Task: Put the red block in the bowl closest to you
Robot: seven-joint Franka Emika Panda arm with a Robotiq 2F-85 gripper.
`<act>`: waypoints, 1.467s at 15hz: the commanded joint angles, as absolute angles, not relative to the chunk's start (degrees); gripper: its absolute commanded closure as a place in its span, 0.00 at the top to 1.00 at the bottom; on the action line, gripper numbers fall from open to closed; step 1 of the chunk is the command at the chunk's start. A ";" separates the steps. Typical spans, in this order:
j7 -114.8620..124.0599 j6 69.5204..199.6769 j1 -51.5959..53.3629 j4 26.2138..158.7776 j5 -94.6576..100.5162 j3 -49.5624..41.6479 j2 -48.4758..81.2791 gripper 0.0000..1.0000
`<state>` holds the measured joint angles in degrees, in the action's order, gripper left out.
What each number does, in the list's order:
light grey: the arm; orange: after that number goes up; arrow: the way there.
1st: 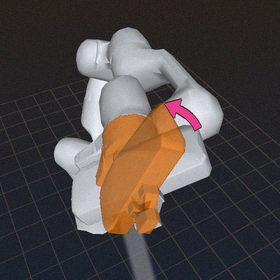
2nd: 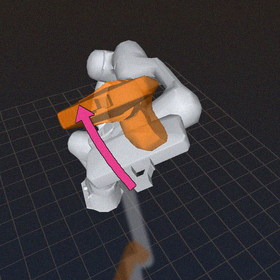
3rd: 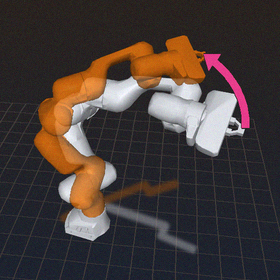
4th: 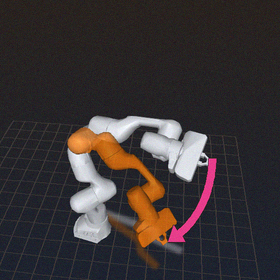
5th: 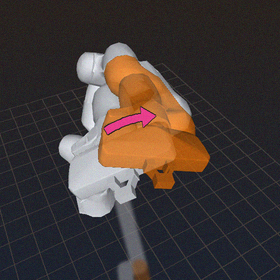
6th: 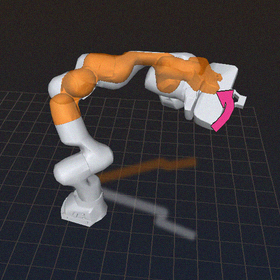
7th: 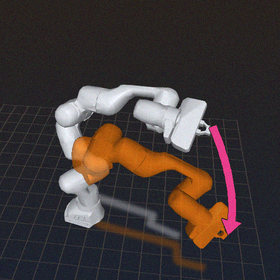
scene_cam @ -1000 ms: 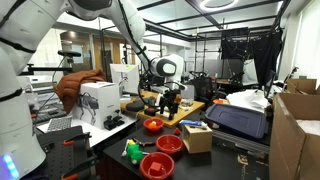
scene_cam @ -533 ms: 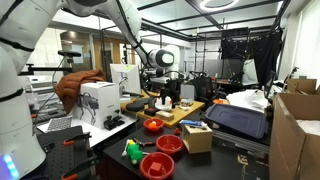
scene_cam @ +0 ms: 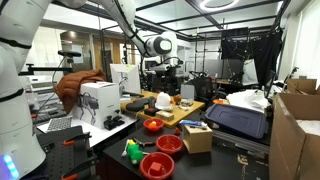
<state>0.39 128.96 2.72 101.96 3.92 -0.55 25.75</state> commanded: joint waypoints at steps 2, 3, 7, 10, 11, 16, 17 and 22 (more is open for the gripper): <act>1.47 128.31 3.54 103.19 5.43 -0.46 22.22 1.00; 1.40 128.30 3.67 103.14 5.54 -0.42 21.91 1.00; 1.24 127.40 3.96 103.10 5.06 -0.08 20.30 1.00; 1.82 125.32 4.09 103.08 4.61 0.02 18.64 1.00; 1.83 124.59 4.09 103.14 4.48 0.11 18.02 1.00; 1.84 119.29 4.18 103.03 3.91 0.71 15.08 1.00; 1.74 118.21 4.17 102.99 3.71 0.94 14.55 1.00; 0.87 112.99 4.01 101.90 2.32 2.12 13.95 1.00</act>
